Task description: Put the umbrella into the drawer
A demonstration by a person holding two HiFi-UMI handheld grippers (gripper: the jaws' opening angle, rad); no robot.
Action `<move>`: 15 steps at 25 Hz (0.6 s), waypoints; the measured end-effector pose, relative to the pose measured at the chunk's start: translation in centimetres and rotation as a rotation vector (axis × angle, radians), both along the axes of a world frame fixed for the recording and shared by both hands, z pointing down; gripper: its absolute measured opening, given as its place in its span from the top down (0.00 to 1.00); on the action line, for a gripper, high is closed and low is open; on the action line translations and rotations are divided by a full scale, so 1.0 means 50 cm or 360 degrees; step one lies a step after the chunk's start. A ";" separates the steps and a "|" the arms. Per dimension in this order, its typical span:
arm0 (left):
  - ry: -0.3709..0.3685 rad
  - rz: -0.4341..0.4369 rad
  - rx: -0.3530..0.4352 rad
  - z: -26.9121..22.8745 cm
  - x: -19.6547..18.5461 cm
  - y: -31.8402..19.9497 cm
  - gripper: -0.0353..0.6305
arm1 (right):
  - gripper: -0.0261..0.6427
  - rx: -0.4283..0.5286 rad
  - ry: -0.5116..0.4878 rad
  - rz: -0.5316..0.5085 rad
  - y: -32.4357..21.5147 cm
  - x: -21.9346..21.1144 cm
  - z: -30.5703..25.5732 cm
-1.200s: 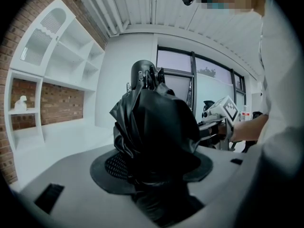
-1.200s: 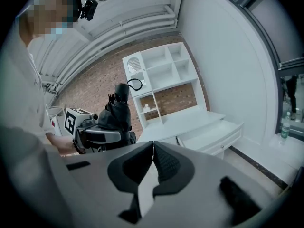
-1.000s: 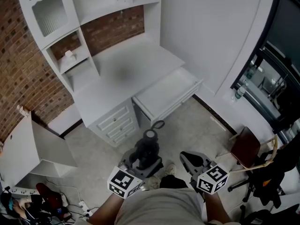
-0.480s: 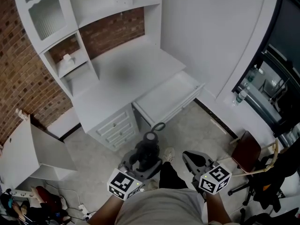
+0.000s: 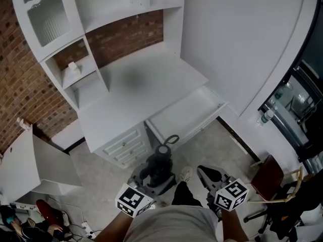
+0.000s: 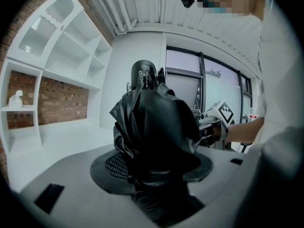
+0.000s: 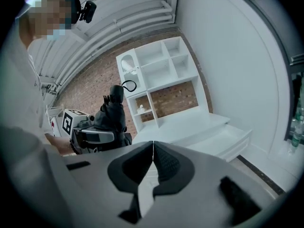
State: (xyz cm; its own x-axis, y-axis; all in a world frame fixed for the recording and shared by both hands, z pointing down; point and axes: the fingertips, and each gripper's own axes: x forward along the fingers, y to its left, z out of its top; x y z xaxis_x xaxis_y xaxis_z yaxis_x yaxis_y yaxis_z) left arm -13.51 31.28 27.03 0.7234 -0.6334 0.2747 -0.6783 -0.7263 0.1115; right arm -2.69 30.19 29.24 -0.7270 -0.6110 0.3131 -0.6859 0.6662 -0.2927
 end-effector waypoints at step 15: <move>0.0034 -0.0068 -0.0055 0.005 0.056 -0.255 0.55 | 0.92 -0.0019 -0.0023 -0.0079 -0.255 0.051 0.000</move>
State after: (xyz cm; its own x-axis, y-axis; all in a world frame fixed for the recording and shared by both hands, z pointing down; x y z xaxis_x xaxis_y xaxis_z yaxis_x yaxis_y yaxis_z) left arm -10.69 18.54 27.28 0.7018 -0.6543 0.2818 -0.7058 -0.6922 0.1505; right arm -0.12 17.43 29.25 -0.7609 -0.5703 0.3094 -0.6477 0.6958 -0.3102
